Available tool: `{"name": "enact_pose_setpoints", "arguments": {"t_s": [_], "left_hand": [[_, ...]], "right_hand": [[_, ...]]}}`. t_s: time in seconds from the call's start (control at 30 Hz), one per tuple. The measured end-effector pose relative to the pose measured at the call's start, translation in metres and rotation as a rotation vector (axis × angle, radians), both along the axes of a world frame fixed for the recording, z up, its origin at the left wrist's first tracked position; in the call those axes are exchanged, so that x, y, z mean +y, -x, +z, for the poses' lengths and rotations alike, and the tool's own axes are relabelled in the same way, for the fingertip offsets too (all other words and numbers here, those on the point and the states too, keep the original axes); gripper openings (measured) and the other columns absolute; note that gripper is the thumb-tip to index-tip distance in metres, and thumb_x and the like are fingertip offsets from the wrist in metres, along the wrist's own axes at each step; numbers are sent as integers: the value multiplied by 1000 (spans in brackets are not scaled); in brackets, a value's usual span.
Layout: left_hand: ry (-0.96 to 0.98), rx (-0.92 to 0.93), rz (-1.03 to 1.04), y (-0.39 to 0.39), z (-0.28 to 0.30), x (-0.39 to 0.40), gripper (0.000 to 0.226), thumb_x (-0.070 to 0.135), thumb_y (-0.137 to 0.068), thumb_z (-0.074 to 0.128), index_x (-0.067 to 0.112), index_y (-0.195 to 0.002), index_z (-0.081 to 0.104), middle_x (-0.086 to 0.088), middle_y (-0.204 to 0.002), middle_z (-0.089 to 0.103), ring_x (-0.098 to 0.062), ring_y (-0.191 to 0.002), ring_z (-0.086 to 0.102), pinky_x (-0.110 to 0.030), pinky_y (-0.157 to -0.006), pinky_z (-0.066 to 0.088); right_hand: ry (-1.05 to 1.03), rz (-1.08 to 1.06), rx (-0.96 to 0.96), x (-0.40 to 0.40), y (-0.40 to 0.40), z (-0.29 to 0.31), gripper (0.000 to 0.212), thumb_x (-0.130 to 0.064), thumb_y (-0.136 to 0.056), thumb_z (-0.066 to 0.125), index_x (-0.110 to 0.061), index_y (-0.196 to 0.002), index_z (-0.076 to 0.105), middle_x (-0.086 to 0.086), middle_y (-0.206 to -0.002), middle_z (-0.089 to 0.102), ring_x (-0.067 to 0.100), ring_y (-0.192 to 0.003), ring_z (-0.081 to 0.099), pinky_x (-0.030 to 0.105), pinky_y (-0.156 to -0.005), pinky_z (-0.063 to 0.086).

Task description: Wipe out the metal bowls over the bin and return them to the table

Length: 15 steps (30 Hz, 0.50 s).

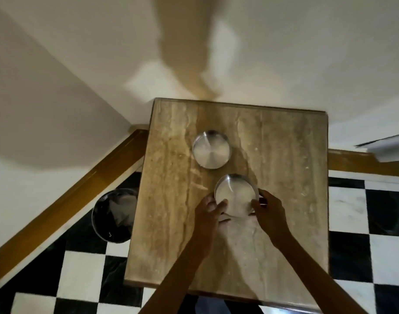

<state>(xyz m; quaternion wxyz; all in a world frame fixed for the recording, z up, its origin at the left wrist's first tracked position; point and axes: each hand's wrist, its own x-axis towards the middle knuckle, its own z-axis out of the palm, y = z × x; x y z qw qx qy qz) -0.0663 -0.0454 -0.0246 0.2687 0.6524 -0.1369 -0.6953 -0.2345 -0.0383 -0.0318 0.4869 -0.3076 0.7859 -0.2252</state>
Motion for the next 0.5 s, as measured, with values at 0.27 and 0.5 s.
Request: {"name": "enact_pose_setpoints", "arguments": {"t_s": [0.27,0.5], "left_hand": [[104,-20,7,68,-14,-54,49,4,-87,74,8,-134,59,-15,-126,66,-25,-111,69,-33,-79,65],[95,48,44,71,-14,-62,35,6,-98,60,12,-132,58,-17,-133,64,-27,-118,68,-31,-77,64]], "right_hand": [[48,-252,-6,-41,38,-12,50,-1,-87,62,-8,-136,56,18,-111,69,30,-89,69,39,-69,63],[103,-414,-146,-56,37,-11,53,2,-81,71,-5,-132,59,21,-111,72,31,-96,71,46,-86,60]]}}
